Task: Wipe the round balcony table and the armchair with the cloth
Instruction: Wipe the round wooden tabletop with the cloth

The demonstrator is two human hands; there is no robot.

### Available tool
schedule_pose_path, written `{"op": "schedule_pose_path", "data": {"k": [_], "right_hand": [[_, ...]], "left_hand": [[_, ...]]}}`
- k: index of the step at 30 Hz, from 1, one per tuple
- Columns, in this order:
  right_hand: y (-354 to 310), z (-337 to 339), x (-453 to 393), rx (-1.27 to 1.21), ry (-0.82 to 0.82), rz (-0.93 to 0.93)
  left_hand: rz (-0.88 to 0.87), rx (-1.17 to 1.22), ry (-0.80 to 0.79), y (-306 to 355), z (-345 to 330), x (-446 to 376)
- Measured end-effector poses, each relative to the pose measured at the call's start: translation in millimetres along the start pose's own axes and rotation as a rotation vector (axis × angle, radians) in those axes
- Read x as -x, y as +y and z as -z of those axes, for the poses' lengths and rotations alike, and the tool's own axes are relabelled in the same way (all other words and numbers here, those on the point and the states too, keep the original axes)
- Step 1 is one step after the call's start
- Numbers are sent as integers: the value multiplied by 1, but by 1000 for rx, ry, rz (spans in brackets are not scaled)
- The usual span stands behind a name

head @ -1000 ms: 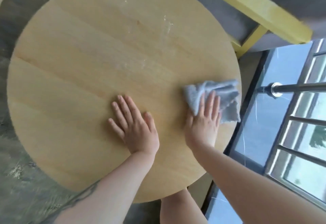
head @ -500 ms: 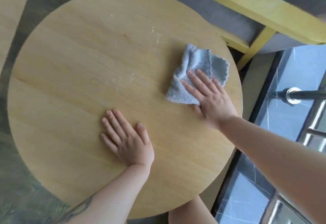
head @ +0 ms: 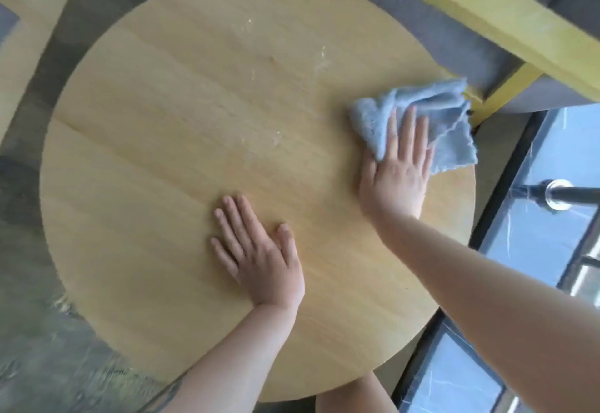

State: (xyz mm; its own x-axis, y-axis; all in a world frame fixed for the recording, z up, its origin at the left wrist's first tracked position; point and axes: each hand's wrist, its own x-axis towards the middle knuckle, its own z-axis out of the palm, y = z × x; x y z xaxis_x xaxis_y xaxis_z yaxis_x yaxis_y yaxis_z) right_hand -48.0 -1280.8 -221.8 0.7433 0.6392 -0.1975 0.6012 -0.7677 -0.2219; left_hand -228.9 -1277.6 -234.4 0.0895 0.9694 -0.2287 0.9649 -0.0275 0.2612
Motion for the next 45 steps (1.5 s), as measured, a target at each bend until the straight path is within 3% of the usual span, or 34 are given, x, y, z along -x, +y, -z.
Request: {"op": "schedule_pose_path", "data": {"k": [3, 4, 5, 8, 9, 10, 13, 14, 15, 17, 18, 19, 20, 22, 23, 24, 27, 28, 29, 32, 33, 34, 36, 37, 38, 39, 42, 43, 44, 45], "right_hand": [[-12, -10, 33, 95, -203, 683], [-9, -10, 26, 111, -210, 733], [-5, -10, 21, 88, -178, 610], [-15, -17, 43, -92, -1, -316], [-31, -21, 61, -75, 7, -404], [-48, -25, 77, -51, 0, -277], [-52, -34, 88, 89, -184, 615], [-47, -31, 76, 104, -188, 654], [-43, -34, 71, 86, -134, 498], [-58, -36, 82, -54, 41, -215], [-80, -44, 95, -105, 67, -437], [-105, -46, 108, -127, 51, -458], [-124, -48, 120, -119, -8, -261], [-119, -58, 128, -12, -147, 392], [-101, -54, 115, 16, -156, 536], [-86, -51, 111, 3, -128, 433], [-69, -49, 148, -134, 59, -557], [-84, -53, 171, -169, 62, -690], [-101, -52, 191, -136, 37, -599], [-85, -53, 203, 28, -191, 257], [-64, -46, 191, 53, -207, 319], [-47, -42, 186, 24, -188, 171], [-37, -37, 200, -126, -34, -462], [-52, -45, 214, -167, 26, -679], [-73, -53, 230, -133, 25, -674], [-90, -60, 246, -92, -8, -500], [-61, -64, 255, -2, -163, 280], [-36, -61, 249, 12, -159, 354], [-16, -57, 246, -3, -128, 273], [-6, -54, 250, -55, -87, 69]], "left_hand": [[-30, 126, -52, -6, 7, -1], [-75, 157, -76, -11, 10, -1], [-124, 167, -90, -17, 14, -2], [-167, 121, -81, -48, 25, -17], [-159, 100, -68, -57, 28, -26], [-163, 80, -58, -65, 29, -34], [-254, 12, -50, -80, 34, -51], [-272, -10, -47, -82, 35, -55], [-278, -28, -47, -83, 37, -58], [-277, -52, -49, -83, 38, -62], [-274, -65, -49, -82, 38, -62], [-262, -73, -52, -81, 37, -63], [-250, -73, -57, -81, 37, -64], [-268, -61, -77, -86, 39, -65], [-304, -63, -90, -89, 40, -66], [-347, -66, -103, -95, 42, -68], [-375, -39, -131, -99, 44, -69], [-341, -17, -128, -95, 43, -68], [-301, 10, -129, -89, 43, -65], [-355, 29, -176, -83, 41, -48], [-414, 15, -188, -87, 40, -42], [-466, -3, -194, -93, 39, -36], [-532, -31, -194, -104, 38, -24], [-551, -39, -196, -109, 37, -15], [-568, -46, -207, -112, 36, -4], [-579, -53, -221, -114, 36, 7], [-581, -41, -234, -122, 36, 26], [-580, -49, -228, -123, 35, 29], [-571, -61, -212, -123, 33, 30], [-537, -72, -189, -120, 29, 34]]}}
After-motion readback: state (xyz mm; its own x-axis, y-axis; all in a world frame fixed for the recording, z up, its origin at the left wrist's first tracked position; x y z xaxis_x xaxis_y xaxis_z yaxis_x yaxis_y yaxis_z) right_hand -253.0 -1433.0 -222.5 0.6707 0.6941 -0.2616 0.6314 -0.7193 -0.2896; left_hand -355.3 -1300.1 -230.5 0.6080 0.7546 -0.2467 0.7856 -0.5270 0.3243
